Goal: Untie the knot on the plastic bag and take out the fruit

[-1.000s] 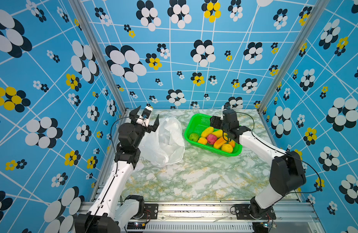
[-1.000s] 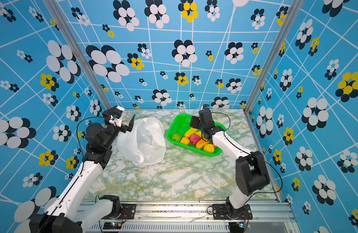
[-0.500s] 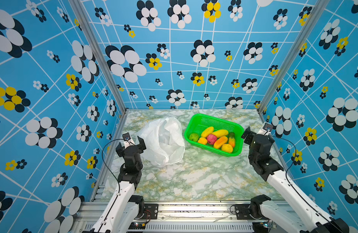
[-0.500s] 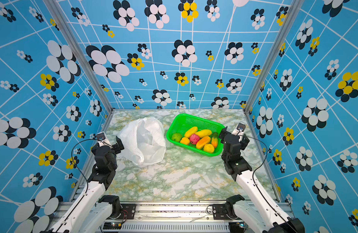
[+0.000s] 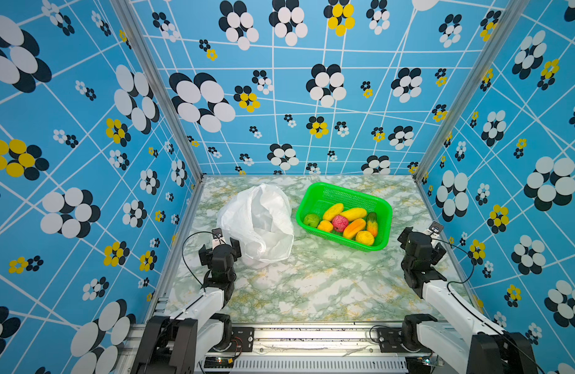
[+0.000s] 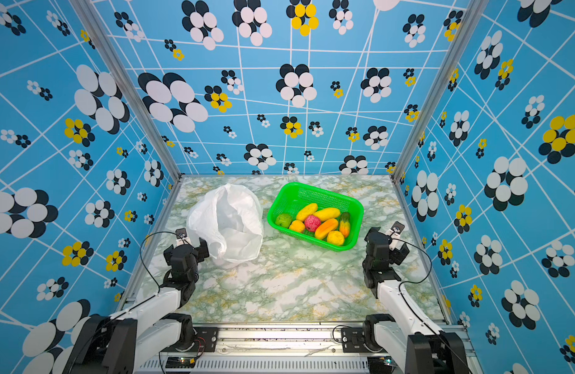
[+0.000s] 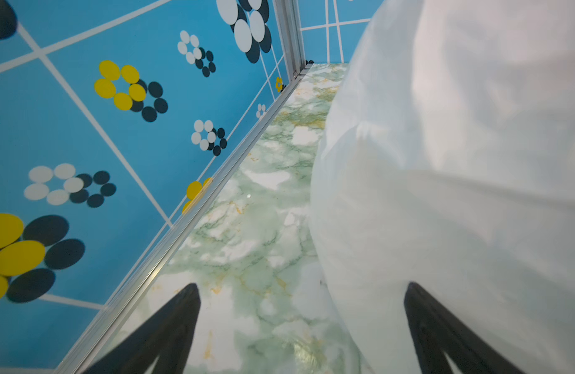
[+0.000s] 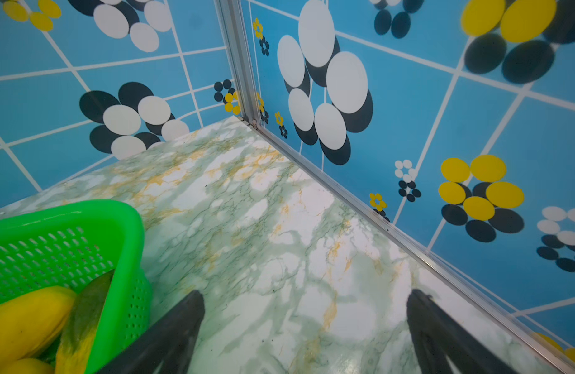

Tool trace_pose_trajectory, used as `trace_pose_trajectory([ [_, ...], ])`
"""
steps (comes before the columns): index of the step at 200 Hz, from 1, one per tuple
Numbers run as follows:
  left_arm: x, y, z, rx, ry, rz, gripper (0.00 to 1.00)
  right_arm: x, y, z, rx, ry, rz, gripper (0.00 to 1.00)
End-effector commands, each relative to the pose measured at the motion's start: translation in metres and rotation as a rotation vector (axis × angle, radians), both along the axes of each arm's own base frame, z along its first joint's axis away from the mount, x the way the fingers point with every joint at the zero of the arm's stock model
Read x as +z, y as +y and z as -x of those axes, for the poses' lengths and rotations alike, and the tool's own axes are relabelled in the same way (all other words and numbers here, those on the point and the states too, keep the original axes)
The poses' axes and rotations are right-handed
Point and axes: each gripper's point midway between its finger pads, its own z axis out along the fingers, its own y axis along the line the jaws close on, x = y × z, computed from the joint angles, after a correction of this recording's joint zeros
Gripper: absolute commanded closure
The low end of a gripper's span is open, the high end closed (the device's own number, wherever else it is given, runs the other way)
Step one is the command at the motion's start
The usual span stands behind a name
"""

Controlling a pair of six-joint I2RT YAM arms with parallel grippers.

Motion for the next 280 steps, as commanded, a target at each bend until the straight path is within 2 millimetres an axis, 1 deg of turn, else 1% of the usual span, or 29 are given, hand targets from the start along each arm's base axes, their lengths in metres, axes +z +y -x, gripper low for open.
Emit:
trace_pose_trajectory([
  [1, 0.029, -0.026, -0.036, -0.145, -0.119, 0.02, 0.01, -0.008, 0.0, -0.016, 0.013, -0.028, -0.037, 0.01],
  [16, 0.029, -0.045, -0.049, -0.24, -0.148, 0.036, 0.01, -0.026, 0.0, -0.025, 0.035, -0.009, -0.062, 0.01],
  [22, 0.028, -0.048, -0.053, -0.256, -0.163, 0.048, 0.01, -0.032, 0.0, -0.028, 0.044, -0.009, -0.08, 0.01],
  [28, 0.022, -0.049, -0.057, -0.259, -0.151, 0.048, 0.01, -0.036, 0.001, -0.031, 0.058, -0.014, -0.1, 0.01],
  [39, 0.01, -0.044, -0.067, -0.241, -0.097, 0.069, 0.01, -0.035, 0.004, -0.035, 0.09, -0.027, -0.112, 0.01],
  [53, -0.001, -0.045, -0.076, -0.262, -0.057, 0.101, 0.01, -0.033, 0.002, -0.035, 0.092, -0.04, -0.092, 0.01],
  [62, -0.004, -0.045, -0.08, -0.269, -0.055, 0.106, 0.01, -0.031, 0.003, -0.036, 0.103, -0.046, -0.084, 0.01],
  [77, -0.006, -0.045, -0.078, -0.282, -0.056, 0.123, 0.01, -0.032, 0.011, -0.044, 0.165, -0.032, -0.076, 0.01],
  [93, -0.01, -0.064, -0.079, -0.395, -0.041, 0.118, 0.01, -0.032, 0.014, -0.048, 0.183, -0.021, -0.077, 0.01],
  [97, -0.01, -0.066, -0.079, -0.403, -0.033, 0.124, 0.01, -0.031, 0.014, -0.048, 0.185, -0.025, -0.073, 0.01],
  [105, -0.009, -0.065, -0.079, -0.401, -0.04, 0.125, 0.01, -0.028, 0.015, -0.047, 0.203, -0.034, -0.052, 0.01],
  [114, -0.009, -0.064, -0.08, -0.396, -0.038, 0.125, 0.01, -0.026, 0.012, -0.045, 0.188, -0.065, -0.037, 0.01],
  [120, -0.01, -0.063, -0.08, -0.389, -0.031, 0.128, 0.01, -0.028, 0.009, -0.044, 0.165, -0.088, -0.029, 0.01],
  [124, -0.01, -0.062, -0.08, -0.388, -0.034, 0.13, 0.01, -0.032, 0.007, -0.045, 0.155, -0.093, -0.036, 0.01],
  [128, -0.009, -0.063, -0.08, -0.389, -0.038, 0.128, 0.01, -0.032, 0.005, -0.047, 0.154, -0.105, -0.02, 0.01],
  [138, -0.009, -0.062, -0.08, -0.389, -0.036, 0.13, 0.01, -0.033, 0.014, -0.051, 0.213, -0.085, -0.019, 0.01],
  [148, -0.009, -0.063, -0.08, -0.39, -0.036, 0.129, 0.01, -0.034, 0.014, -0.05, 0.209, -0.068, -0.036, 0.01],
  [164, -0.009, -0.062, -0.08, -0.389, -0.036, 0.13, 0.01, -0.031, 0.013, -0.051, 0.208, -0.104, -0.018, 0.01],
  [175, -0.009, -0.063, -0.08, -0.39, -0.036, 0.131, 0.01, -0.032, 0.014, -0.052, 0.218, -0.09, -0.019, 0.01],
  [182, -0.009, -0.062, -0.08, -0.39, -0.037, 0.13, 0.01, -0.033, 0.018, -0.054, 0.242, -0.079, -0.021, 0.01],
  [196, -0.009, -0.063, -0.08, -0.391, -0.037, 0.129, 0.01, -0.035, 0.036, -0.06, 0.356, -0.081, -0.01, 0.01],
  [203, -0.009, -0.063, -0.08, -0.391, -0.039, 0.129, 0.01, -0.039, 0.044, -0.063, 0.405, -0.082, -0.003, 0.02],
  [208, -0.009, -0.063, -0.08, -0.391, -0.037, 0.129, 0.01, -0.048, 0.047, -0.066, 0.42, -0.072, -0.006, 0.02],
  [217, -0.008, -0.063, -0.08, -0.391, -0.04, 0.128, 0.01, -0.042, 0.049, -0.068, 0.434, -0.139, 0.026, 0.01],
  [225, -0.009, -0.063, -0.08, -0.391, -0.038, 0.129, 0.01, -0.044, 0.044, -0.062, 0.4, -0.121, 0.014, 0.01],
  [236, -0.009, -0.063, -0.08, -0.392, -0.037, 0.129, 0.01, -0.047, 0.044, -0.063, 0.397, -0.077, 0.002, 0.01],
  [256, -0.009, -0.063, -0.08, -0.391, -0.037, 0.13, 0.01, -0.044, 0.045, -0.065, 0.398, -0.115, 0.028, 0.01],
  [269, -0.009, -0.063, -0.08, -0.391, -0.037, 0.131, 0.01, -0.044, 0.043, -0.06, 0.385, -0.122, 0.026, 0.01],
  [280, -0.009, -0.063, -0.08, -0.391, -0.036, 0.13, 0.01, -0.044, 0.043, -0.062, 0.387, -0.123, 0.028, 0.01],
])
